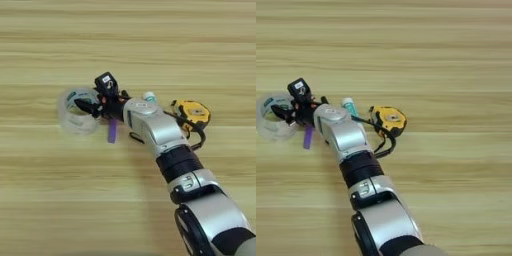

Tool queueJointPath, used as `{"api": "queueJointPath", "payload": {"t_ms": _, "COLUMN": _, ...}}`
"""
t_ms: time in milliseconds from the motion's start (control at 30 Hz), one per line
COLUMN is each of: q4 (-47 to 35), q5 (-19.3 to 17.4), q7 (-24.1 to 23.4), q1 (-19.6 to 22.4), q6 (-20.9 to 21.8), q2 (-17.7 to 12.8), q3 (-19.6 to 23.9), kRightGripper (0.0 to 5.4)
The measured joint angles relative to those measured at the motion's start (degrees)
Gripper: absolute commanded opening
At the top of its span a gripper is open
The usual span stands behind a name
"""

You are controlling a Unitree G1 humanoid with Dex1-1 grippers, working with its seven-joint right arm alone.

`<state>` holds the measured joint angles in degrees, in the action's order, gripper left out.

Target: Move the objects on the table

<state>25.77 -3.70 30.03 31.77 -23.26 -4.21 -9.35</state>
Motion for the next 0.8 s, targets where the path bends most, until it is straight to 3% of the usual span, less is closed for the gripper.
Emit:
{"api": "queueJointPath", "payload": {"t_ms": 500, "q4": -0.17, "q5": 0.08, "q7": 0.39, "q1": 0.00, "q6": 0.11, "q2": -0.39, "q3": 0.04, "kRightGripper": 1.96}}
{"api": "queueJointPath", "payload": {"t_ms": 800, "q4": -0.35, "q5": 0.08, "q7": 0.33, "q1": -0.10, "q6": 0.34, "q2": -0.43, "q3": 0.22, "kRightGripper": 1.63}}
